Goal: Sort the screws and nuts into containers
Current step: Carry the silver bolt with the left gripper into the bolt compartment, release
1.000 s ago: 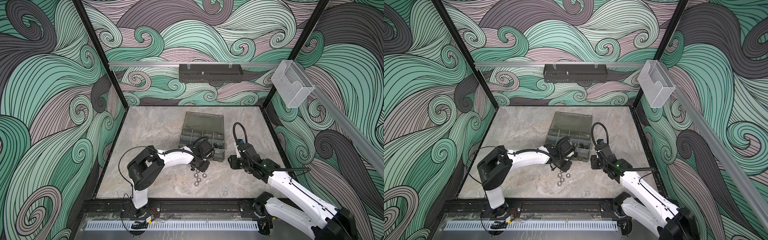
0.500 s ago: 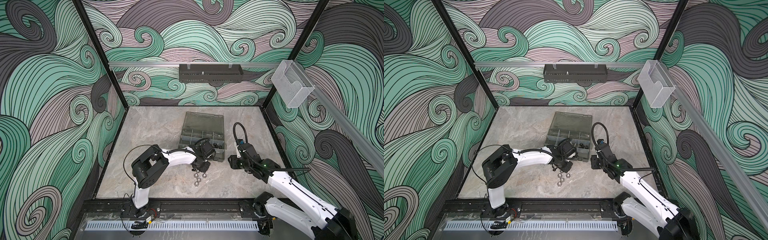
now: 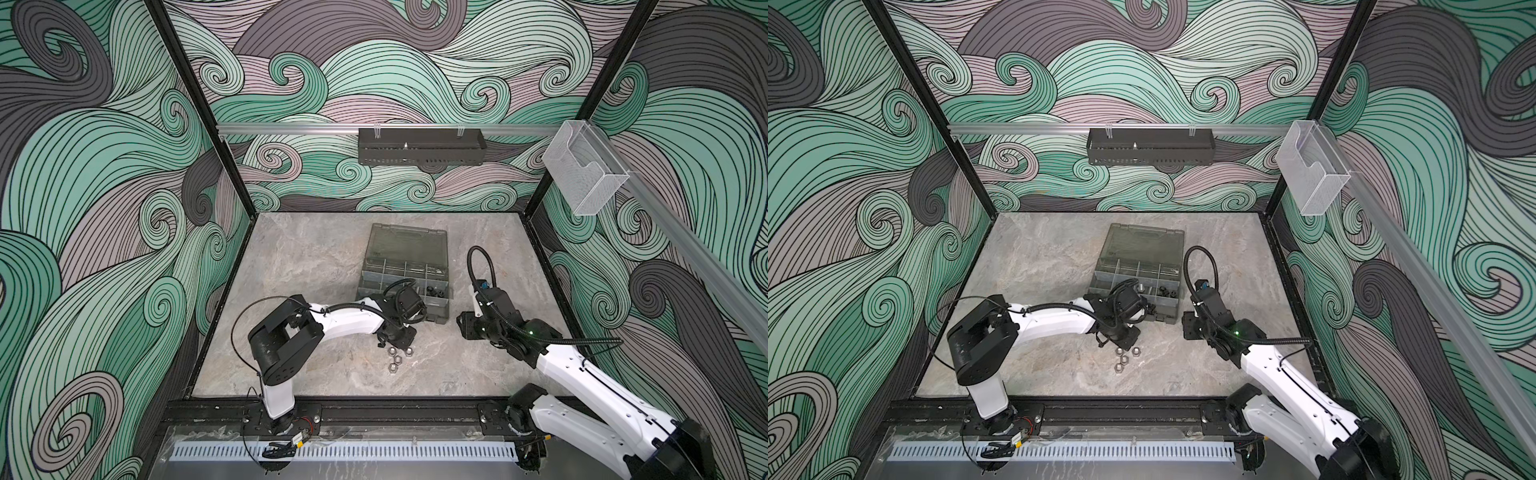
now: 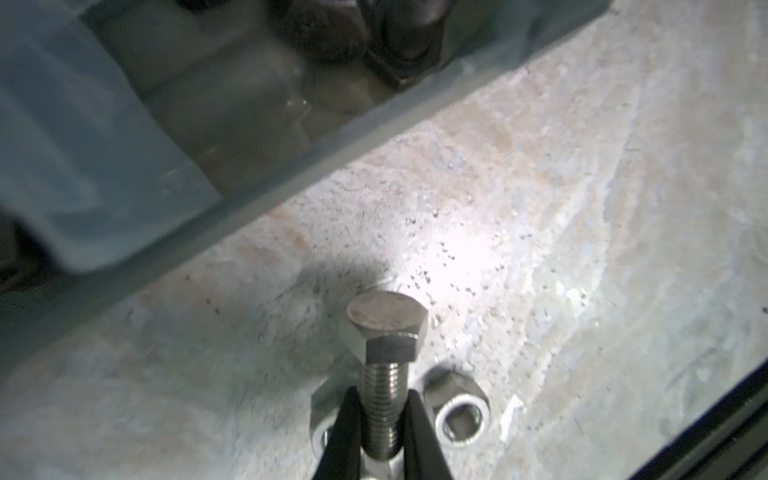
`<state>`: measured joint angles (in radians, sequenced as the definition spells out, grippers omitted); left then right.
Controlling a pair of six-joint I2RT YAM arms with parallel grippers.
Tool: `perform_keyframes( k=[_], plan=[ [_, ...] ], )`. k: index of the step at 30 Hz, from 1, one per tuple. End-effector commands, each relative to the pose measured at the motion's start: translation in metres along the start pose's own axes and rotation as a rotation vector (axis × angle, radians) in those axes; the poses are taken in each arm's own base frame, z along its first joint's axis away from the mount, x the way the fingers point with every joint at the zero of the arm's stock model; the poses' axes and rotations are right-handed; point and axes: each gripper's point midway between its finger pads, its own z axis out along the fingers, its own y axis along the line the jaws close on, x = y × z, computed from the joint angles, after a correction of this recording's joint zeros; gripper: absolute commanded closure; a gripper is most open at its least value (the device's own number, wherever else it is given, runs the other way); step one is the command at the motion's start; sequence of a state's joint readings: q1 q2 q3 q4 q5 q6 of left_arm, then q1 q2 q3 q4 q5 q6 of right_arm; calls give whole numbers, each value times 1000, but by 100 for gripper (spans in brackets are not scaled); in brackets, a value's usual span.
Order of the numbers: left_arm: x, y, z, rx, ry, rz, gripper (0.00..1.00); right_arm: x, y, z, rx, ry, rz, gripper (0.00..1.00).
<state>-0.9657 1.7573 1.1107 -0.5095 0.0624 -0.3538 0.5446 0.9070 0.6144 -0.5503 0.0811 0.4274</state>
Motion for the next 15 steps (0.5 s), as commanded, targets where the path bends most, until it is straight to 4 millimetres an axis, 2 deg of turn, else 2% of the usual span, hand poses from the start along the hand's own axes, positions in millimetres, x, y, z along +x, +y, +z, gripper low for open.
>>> perform_keyframes(
  k=[1, 3, 6, 15],
  plan=[
    [-25, -10, -37, 18, -108, 6, 88, 3, -7, 0, 29, 1, 6, 55],
    [-37, -11, -50, 14, -149, 15, 89, 3, -7, 0, 27, 2, 6, 55],
    [-55, -9, -59, -7, -200, 33, 89, 4, -6, 0, 21, 4, 8, 55],
    [-114, 29, -48, -39, -217, -18, 89, 8, -5, -5, -1, 8, 26, 55]
  ],
)
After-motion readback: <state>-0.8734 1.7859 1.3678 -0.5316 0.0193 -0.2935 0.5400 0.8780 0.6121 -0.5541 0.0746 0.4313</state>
